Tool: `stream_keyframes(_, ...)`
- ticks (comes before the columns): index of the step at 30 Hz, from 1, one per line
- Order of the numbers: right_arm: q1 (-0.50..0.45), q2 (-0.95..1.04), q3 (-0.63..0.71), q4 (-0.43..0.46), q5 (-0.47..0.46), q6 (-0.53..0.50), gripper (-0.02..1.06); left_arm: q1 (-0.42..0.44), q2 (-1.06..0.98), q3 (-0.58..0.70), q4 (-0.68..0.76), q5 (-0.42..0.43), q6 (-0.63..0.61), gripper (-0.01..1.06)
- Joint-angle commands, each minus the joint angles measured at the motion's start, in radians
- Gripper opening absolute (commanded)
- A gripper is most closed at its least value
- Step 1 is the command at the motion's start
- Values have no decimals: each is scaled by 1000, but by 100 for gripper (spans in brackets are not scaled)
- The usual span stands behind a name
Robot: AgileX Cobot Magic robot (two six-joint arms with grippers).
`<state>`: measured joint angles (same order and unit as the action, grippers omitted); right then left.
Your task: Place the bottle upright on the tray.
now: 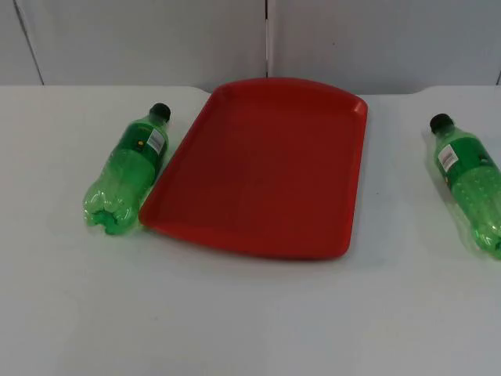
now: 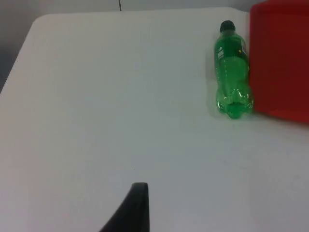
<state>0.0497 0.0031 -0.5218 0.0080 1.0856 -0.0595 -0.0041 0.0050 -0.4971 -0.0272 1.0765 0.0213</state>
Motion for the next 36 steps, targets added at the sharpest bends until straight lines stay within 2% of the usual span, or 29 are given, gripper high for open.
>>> stream_keyframes(1, -4, -3, 6, 2, -8, 0, 105, 4, -5, 2, 2, -4, -15, 105)
stream_keyframes(11, -4, -3, 6, 2, -8, 0, 105, 5, -5, -49, 2, -76, -27, 105)
stream_keyframes(17, -4, -3, 6, 2, -8, 0, 105, 5, 4, -58, -17, -78, -27, 105)
stream_keyframes(30, -4, -3, 6, 2, -8, 0, 105, 5, 189, -58, -44, -127, -27, 105)
stream_keyframes(36, -4, -3, 6, 2, -8, 0, 105, 5, 281, -58, -44, -184, -27, 105)
